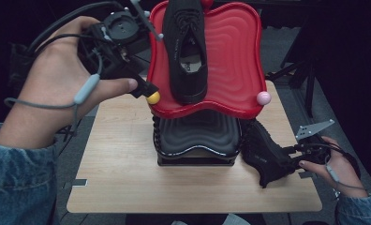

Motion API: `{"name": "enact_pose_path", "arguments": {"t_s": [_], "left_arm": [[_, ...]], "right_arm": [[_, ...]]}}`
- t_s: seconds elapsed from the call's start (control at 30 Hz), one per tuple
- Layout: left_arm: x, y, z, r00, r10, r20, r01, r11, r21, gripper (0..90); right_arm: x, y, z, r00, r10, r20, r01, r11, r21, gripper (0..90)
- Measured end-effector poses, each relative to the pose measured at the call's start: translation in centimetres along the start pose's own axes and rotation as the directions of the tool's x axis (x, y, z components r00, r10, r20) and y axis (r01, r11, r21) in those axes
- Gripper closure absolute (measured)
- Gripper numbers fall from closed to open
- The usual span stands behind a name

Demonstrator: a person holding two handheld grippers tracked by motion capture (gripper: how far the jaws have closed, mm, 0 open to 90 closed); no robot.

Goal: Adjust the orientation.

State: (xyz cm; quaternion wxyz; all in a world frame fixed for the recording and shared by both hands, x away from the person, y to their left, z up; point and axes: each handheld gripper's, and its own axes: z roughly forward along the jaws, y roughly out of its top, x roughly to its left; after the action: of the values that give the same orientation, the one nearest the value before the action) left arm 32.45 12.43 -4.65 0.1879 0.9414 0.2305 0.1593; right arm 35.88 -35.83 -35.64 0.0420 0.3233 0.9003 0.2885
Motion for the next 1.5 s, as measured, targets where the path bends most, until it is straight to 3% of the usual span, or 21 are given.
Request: {"name": "enact_pose_path", "arguments": {"t_s": [0.33, 0.93, 1.1, 1.2, 1.37, 1.5], "left_arm": [[1.0, -2.9, 0.4, 0.9972, -0.075, -0.008, 0.075, 0.9970, 0.020, 43.5], [2.6, -7.7, 6.1, 0.9803, -0.197, 0.013, 0.196, 0.9781, 0.071, 46.4], [2.6, -10.1, 9.4, 0.9746, -0.223, 0.021, 0.221, 0.9729, 0.066, 45.9], [2.6, -11.8, 12.0, 0.9661, -0.252, 0.057, 0.249, 0.9669, 0.056, 45.9], [2.6, -14.7, 15.8, 0.9537, -0.296, 0.052, 0.295, 0.9551, 0.030, 47.0], [1.8, -17.2, 19.0, 0.9396, -0.334, 0.076, 0.330, 0.9421, 0.060, 46.9]], "right_arm": [[-0.2, 0.8, 0.3, 1.0000, -0.008, -0.001, 0.008, 1.000, 0.002, 45.6], [-1.5, 2.0, 0.4, 0.9998, -0.016, -0.007, 0.016, 1.000, -0.015, 45.3], [-2.1, 1.7, 0.2, 1.0000, -0.003, 0.002, 0.003, 1.000, -0.020, 45.0], [-2.4, 1.4, 0.2, 0.9999, 0.002, 0.016, -0.002, 1.000, -0.027, 43.7], [-2.6, 1.2, 0.5, 0.9998, 0.001, 0.021, 0.000, 1.000, -0.014, 43.5], [-2.5, 1.3, 0.5, 0.9997, -0.006, 0.025, 0.006, 1.000, -0.004, 43.5]]}}
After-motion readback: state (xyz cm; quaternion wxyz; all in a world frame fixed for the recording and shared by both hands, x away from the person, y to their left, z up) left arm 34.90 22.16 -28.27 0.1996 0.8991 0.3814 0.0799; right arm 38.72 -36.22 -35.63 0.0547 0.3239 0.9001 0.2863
